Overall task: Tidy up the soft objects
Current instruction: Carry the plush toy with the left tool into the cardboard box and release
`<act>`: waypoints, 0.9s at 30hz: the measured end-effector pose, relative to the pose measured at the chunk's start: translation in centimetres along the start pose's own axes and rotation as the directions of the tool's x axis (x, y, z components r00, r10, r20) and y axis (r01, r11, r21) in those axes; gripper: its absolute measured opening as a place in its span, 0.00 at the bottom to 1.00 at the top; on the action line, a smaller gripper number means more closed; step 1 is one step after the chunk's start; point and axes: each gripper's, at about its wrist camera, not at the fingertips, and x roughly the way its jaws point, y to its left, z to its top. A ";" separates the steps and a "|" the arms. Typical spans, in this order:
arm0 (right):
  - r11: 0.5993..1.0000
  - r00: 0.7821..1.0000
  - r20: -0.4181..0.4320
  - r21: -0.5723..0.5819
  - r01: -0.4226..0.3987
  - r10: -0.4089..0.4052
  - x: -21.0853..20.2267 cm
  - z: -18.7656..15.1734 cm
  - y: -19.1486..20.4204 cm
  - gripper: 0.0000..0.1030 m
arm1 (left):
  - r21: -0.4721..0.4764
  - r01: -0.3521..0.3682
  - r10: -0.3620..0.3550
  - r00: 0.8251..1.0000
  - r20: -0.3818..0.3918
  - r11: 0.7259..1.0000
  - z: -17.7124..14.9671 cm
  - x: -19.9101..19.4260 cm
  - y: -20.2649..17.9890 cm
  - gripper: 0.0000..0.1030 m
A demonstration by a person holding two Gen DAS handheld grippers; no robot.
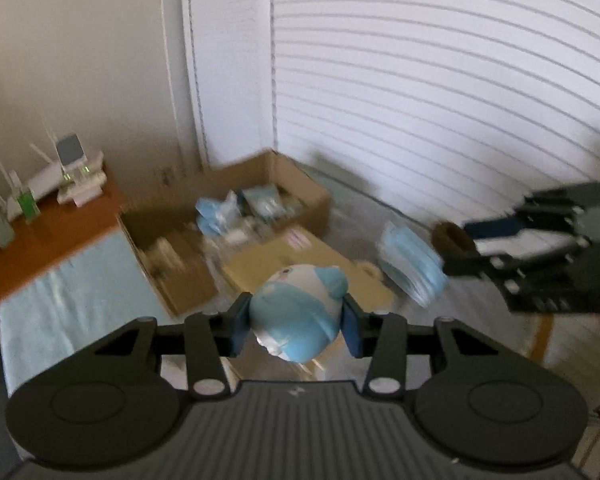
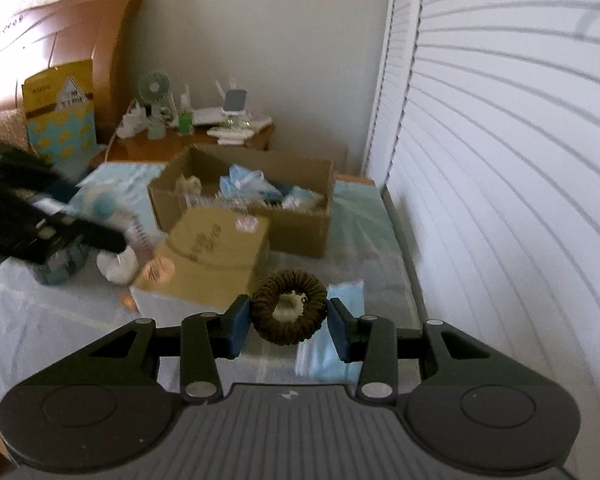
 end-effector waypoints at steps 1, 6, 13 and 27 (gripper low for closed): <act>1.000 1.000 0.007 -0.001 -0.005 0.005 0.1 0.3 0.0 0.45 | 0.001 -0.012 0.012 1.000 0.006 1.000 0.6 0.3 0.4 0.44; 1.000 0.999 0.032 0.003 -0.023 0.023 0.9 1.8 0.0 0.45 | -0.025 -0.052 0.052 0.999 0.012 0.998 4.2 3.2 3.4 0.44; 1.000 0.999 0.025 0.005 -0.029 0.029 2.2 2.7 -0.2 0.45 | -0.029 -0.116 0.116 0.993 -0.008 0.993 7.3 7.7 6.5 0.44; 1.000 1.000 0.000 0.007 -0.023 0.023 3.4 2.8 -0.2 0.45 | -0.114 -0.188 0.190 0.982 0.005 0.976 6.6 8.2 9.5 0.94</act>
